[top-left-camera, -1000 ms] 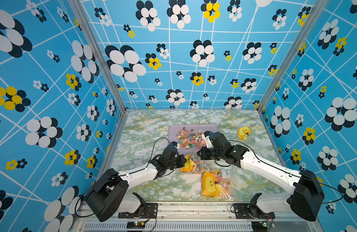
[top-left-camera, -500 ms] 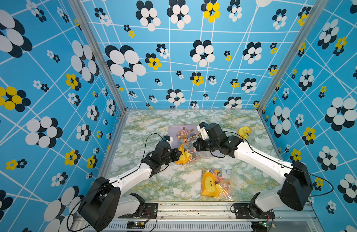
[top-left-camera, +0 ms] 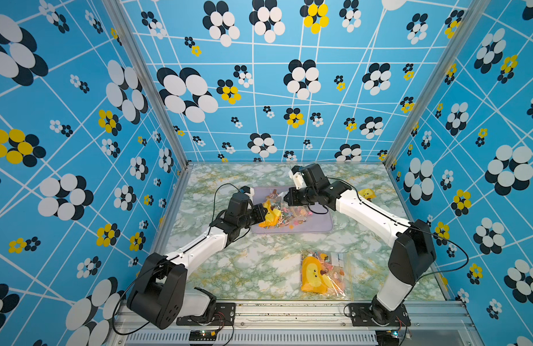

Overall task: Pour candies out of the ziploc bag
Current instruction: 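Pour the candies out of the ziploc bag onto the tray.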

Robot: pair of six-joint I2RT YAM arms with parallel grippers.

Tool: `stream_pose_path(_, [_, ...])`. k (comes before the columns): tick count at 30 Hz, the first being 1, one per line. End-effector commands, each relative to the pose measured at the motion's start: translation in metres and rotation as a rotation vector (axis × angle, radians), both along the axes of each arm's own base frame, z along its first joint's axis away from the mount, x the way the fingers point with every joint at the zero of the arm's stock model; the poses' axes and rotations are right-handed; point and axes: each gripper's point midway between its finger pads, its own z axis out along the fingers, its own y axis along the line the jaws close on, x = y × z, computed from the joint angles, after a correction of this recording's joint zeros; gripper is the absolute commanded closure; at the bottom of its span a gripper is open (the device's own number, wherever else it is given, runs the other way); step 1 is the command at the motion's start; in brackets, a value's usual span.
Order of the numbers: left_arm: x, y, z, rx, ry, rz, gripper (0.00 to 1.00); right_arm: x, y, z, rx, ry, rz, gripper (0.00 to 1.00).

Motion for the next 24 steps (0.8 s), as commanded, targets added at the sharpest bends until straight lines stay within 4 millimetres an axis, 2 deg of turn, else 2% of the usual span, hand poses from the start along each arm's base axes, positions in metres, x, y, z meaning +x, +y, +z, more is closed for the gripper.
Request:
stream_pose_path(1, [0.023, -0.003, 0.033, -0.003, -0.098, -0.019, 1.0, 0.006, 0.002, -0.007, -0.009, 0.019, 0.044, 0.99])
stream_pose_path(2, [0.027, -0.003, 0.032, 0.001, -0.095, -0.017, 1.0, 0.013, 0.004, 0.001, 0.004, 0.005, 0.04, 0.99])
stream_pose_path(10, [0.049, -0.007, 0.034, 0.025, -0.096, -0.021, 1.0, 0.032, -0.005, -0.021, 0.01, 0.054, 0.014, 0.99])
stream_pose_path(18, [0.063, -0.012, 0.043, 0.033, -0.104, -0.025, 1.0, 0.042, -0.016, -0.04, 0.008, 0.081, -0.019, 0.98])
stream_pose_path(24, [0.069, -0.015, 0.054, 0.035, -0.119, -0.031, 1.0, 0.048, -0.018, -0.042, 0.013, 0.073, -0.029, 0.97])
